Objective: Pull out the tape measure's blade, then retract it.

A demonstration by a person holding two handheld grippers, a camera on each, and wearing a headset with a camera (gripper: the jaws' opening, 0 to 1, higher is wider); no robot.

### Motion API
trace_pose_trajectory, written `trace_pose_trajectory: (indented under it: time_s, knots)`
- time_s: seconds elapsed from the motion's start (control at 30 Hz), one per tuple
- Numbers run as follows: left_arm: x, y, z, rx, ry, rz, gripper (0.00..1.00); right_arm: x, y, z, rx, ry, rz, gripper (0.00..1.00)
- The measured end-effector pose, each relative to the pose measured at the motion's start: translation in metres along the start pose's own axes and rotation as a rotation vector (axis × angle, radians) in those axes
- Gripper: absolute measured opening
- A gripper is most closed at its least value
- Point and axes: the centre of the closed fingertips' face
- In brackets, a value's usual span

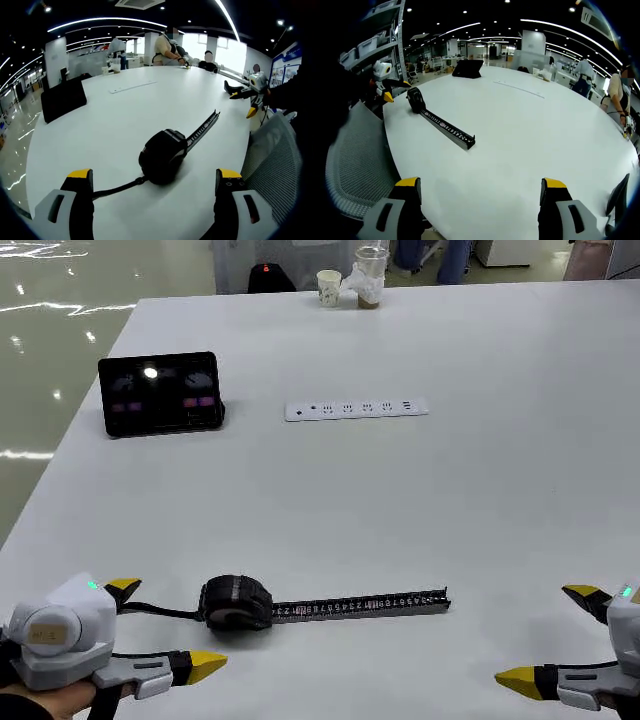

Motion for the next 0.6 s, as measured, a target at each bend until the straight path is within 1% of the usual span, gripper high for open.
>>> trace_pose_trajectory:
  time_s: [0.03, 0.1, 0.13, 0.2, 0.3, 0.33, 0.43, 0.5, 0.6]
  knots:
    - [-0.001, -0.001, 0.001, -0.001, 0.001, -0.001, 0.99, -0.001, 0.000, 0.000, -0.003, -0.002, 0.002, 0.99]
    - [-0.001, 0.000, 0.003, 0.003, 0.001, -0.010, 0.99, -0.002, 0.000, 0.000, -0.008, -0.006, 0.003, 0.99]
    - [-0.002, -0.002, 0.005, 0.005, 0.000, -0.012, 0.99, -0.002, 0.000, 0.001, -0.006, 0.001, 0.000, 0.99]
    - [-0.004, -0.005, 0.009, 0.009, -0.002, -0.015, 0.99, -0.005, 0.005, 0.000, -0.011, 0.007, -0.007, 0.99]
    - [-0.005, -0.010, 0.013, 0.007, 0.002, -0.014, 0.99, -0.002, 0.002, 0.003, -0.020, 0.009, -0.015, 0.99]
    - [-0.005, -0.010, 0.014, 0.006, 0.003, -0.013, 0.99, -0.003, 0.002, 0.003, -0.020, 0.009, -0.018, 0.99]
    - [-0.006, -0.012, 0.018, 0.001, 0.014, -0.023, 0.99, -0.007, 0.003, 0.004, -0.028, -0.007, -0.042, 0.99]
    - [-0.008, -0.013, 0.020, -0.004, 0.008, -0.032, 0.99, -0.007, 0.004, 0.005, -0.035, 0.001, -0.047, 0.99]
    - [-0.010, -0.014, 0.024, -0.022, 0.014, -0.046, 0.99, -0.008, 0.005, 0.009, -0.053, 0.021, -0.066, 0.99]
Point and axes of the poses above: the centre of the closed fingertips' face, and the gripper's own axes: z roughly forward along the fingers, y roughly to its left, x roughly out of its underside, and after that the axes turned 4 degrees about y, right-handed
